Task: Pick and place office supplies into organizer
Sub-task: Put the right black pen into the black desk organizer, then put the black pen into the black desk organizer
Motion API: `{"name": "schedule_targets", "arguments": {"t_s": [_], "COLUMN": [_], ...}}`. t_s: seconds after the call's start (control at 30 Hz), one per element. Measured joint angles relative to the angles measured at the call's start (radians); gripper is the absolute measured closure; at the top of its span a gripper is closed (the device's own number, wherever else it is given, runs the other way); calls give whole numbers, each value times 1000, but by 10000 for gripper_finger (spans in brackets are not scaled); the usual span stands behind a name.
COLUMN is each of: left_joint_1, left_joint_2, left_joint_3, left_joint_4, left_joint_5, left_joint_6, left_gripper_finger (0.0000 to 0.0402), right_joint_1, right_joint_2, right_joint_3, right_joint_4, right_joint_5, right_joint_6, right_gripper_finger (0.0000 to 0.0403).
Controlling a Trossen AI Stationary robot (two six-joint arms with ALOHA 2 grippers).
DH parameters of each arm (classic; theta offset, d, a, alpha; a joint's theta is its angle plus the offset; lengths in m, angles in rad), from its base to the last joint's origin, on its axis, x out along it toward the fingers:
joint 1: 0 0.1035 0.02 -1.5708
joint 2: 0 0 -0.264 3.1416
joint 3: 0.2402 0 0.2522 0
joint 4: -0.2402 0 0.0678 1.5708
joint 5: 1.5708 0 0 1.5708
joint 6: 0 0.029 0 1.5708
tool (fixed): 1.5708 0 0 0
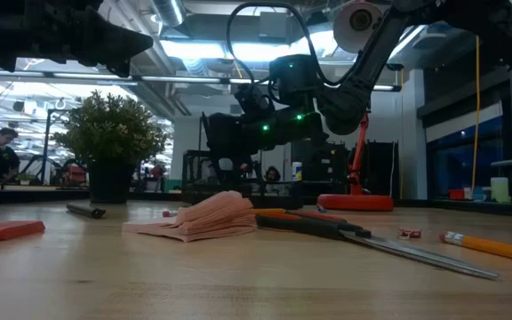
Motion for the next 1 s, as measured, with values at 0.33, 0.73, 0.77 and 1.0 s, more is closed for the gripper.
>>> {"name": "schedule_targets", "arguments": {"t_s": [0.33,0.73,0.77,1.0], "left_joint_1": [0,0,0,0], "left_joint_2": [0,0,0,0], "left_joint_3": [0,0,0,0], "left_joint_4": [0,0,0,0], "left_joint_5": [0,0,0,0], "left_joint_6": [0,-17,-16,-8], "left_gripper_finger": [398,396,396,399], "right_joint_1": [0,25,31,88], "right_joint_2": [0,-46,-61,-184], "right_joint_3": [0,-1,-1,-9], "right_joint_4": [-1,0,-11,-133], "right_joint_5": [0,1,0,0], "right_joint_6": [-8,-86,-93,-107], "right_gripper_finger": [298,242,242,241]}}
